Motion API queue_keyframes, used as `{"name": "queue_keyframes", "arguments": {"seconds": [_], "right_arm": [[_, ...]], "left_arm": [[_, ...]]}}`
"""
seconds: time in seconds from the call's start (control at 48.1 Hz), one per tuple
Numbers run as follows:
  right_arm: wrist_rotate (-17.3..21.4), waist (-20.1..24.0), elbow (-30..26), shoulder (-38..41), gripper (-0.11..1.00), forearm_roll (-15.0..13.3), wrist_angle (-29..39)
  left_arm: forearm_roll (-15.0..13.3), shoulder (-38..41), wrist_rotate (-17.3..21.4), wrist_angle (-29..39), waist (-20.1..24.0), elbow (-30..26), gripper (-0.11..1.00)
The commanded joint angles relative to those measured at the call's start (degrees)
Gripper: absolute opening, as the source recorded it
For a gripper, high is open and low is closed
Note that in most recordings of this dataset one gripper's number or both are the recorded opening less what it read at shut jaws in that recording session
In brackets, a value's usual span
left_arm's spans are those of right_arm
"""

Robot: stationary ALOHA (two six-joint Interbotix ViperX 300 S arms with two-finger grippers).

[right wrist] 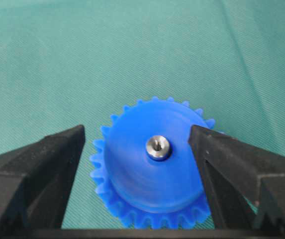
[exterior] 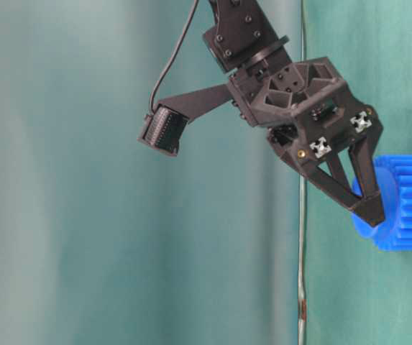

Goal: Insert the shaft placed at a random location into the center hole of the medium gear at another random location.

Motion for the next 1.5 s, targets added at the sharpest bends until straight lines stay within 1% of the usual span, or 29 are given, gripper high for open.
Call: {"name": "queue_keyframes", "arguments": {"seconds": [0.0, 0.104, 0.437, 0.582, 0.686, 0.957, 1.04, 1.269, 1.477], "right_arm": [[0.97, -0.09, -0.97, -2.72, 0.93, 0.09, 0.18], [0.53, 0.09, -0.97, -5.71, 0.93, -0.09, 1.23], [0.18, 0.18, -0.88, -16.7, 0.93, -2.64, 7.65], [0.18, 0.26, -0.88, -20.65, 0.93, -3.25, 9.84], [0.18, 0.35, -0.62, -22.15, 0.93, -3.43, 10.55], [0.18, 0.88, -0.09, -22.76, 0.93, -3.52, 10.63], [0.35, 0.97, 1.14, -23.99, 0.92, -3.43, 10.63], [0.79, 0.88, 6.59, -30.59, 0.92, -3.16, 9.4], [0.97, 1.14, 11.69, -36.47, 0.92, -2.55, 9.76]], "left_arm": [[0.09, 0.35, -0.09, -0.26, 0.0, -1.23, 0.0], [0.09, 0.18, 0.0, -0.18, 0.09, -1.14, 0.0], [0.09, 0.09, 0.0, -0.18, 0.09, -1.23, 0.0], [0.09, 0.0, 0.0, -0.18, 0.09, -1.23, 0.0], [0.09, 0.0, 0.0, -0.26, 0.09, -1.23, 0.0], [0.09, 0.0, -0.09, -0.18, 0.09, -1.23, 0.0], [0.09, 0.0, -0.18, -0.18, 0.09, -1.23, 0.0], [0.09, 0.0, -0.18, -0.26, 0.09, -1.23, 0.0], [0.09, 0.0, -0.26, -0.26, 0.09, -1.23, 0.0]]}}
